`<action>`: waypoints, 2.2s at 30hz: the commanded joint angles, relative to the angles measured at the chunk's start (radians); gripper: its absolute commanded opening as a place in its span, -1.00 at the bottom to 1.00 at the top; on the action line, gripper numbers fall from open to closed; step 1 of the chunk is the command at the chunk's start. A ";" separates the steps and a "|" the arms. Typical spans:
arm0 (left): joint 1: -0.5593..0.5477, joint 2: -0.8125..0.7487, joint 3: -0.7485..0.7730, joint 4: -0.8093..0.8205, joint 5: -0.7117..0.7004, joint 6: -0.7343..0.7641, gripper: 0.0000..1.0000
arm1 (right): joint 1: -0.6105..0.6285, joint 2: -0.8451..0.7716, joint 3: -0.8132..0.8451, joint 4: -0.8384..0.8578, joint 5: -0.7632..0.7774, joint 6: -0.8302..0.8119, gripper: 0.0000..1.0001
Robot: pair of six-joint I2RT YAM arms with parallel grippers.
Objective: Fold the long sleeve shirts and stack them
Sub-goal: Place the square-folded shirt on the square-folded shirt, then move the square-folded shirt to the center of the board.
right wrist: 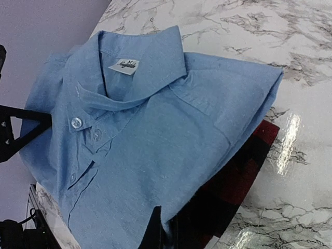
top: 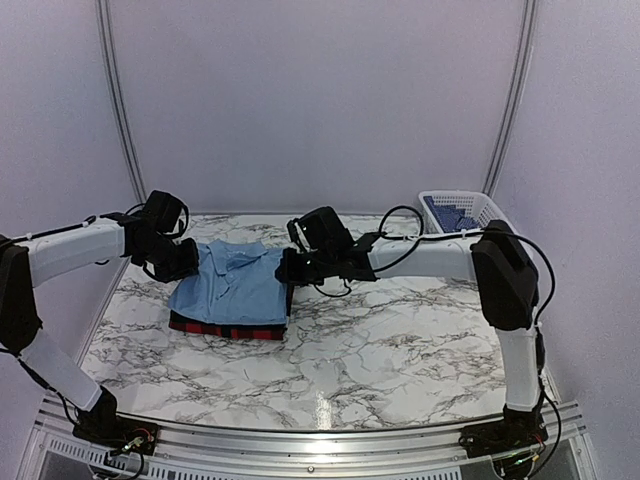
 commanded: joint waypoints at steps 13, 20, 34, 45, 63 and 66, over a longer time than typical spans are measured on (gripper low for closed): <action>0.045 0.092 -0.031 0.029 -0.017 0.030 -0.86 | 0.010 0.062 0.004 0.027 -0.007 0.013 -1.00; 0.055 0.080 -0.050 0.025 -0.113 0.019 -0.05 | -0.002 0.042 -0.051 0.016 -0.012 -0.021 -0.29; -0.021 -0.025 0.039 -0.001 -0.130 0.015 0.87 | -0.065 -0.124 -0.250 0.019 0.012 -0.077 0.15; -0.305 0.113 0.218 -0.002 -0.159 -0.065 0.98 | -0.141 -0.333 -0.354 -0.029 0.096 -0.129 0.69; -0.517 0.723 0.788 -0.048 -0.195 -0.130 0.98 | -0.322 -0.647 -0.645 -0.059 0.167 -0.146 0.97; -0.514 0.799 0.868 -0.057 -0.206 -0.123 0.98 | -0.326 -0.667 -0.666 -0.061 0.166 -0.150 0.97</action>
